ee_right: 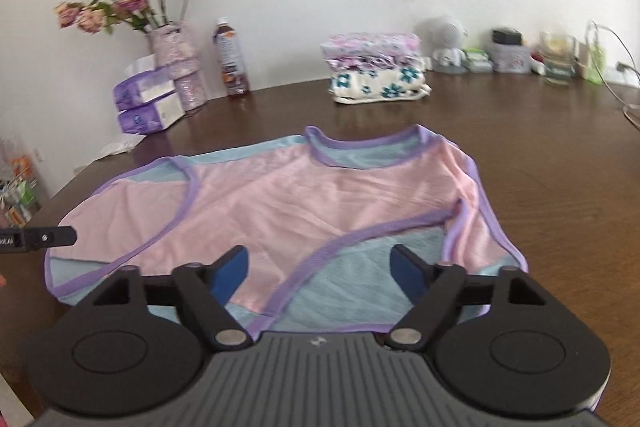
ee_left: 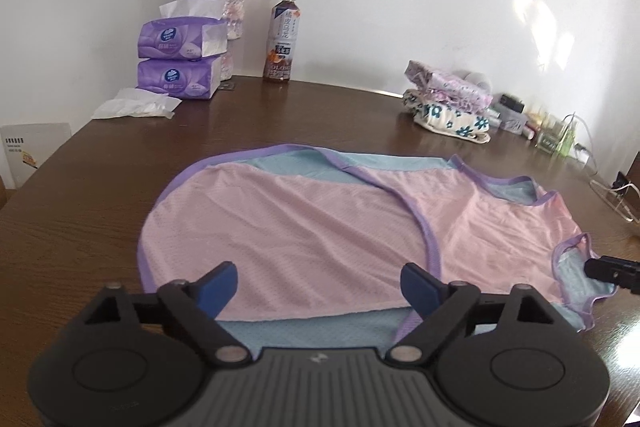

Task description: Fold clothes

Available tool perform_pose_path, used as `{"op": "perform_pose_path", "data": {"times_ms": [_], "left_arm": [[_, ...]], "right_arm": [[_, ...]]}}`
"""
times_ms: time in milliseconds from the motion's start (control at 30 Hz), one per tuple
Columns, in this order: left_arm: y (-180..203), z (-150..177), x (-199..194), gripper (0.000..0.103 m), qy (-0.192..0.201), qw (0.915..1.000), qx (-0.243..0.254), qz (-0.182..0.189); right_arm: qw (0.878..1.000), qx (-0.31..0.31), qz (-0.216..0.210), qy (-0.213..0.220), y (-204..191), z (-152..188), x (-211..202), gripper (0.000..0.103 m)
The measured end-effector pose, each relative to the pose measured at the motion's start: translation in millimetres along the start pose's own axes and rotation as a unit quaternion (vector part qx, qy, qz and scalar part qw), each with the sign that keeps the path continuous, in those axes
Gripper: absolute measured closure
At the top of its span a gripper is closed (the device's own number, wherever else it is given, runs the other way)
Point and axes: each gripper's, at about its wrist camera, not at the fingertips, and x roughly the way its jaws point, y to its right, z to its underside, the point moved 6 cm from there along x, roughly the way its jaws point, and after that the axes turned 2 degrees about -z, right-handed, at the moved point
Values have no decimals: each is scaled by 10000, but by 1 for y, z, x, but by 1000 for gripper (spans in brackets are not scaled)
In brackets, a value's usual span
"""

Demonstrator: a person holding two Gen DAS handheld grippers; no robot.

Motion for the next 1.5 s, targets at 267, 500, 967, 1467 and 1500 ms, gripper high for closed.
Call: {"op": "perform_pose_path", "data": {"times_ms": [267, 500, 967, 1467, 1500], "left_arm": [[5, 18, -4, 9, 87, 9989, -378, 262], [8, 29, -7, 8, 229, 9984, -407, 334], [9, 38, -8, 7, 466, 9974, -432, 353], [8, 40, -9, 5, 515, 9967, -480, 394], [8, 40, -9, 5, 516, 9967, -485, 398]], "right_arm": [[9997, -105, -152, 153, -14, 10, 2, 1], [9996, -38, -161, 246, -14, 21, 4, 1], [9996, -31, -183, 189, -15, 24, 6, 1], [9997, 85, -159, 173, -13, 25, 7, 1], [9997, 86, -160, 171, -13, 25, 7, 1]]}}
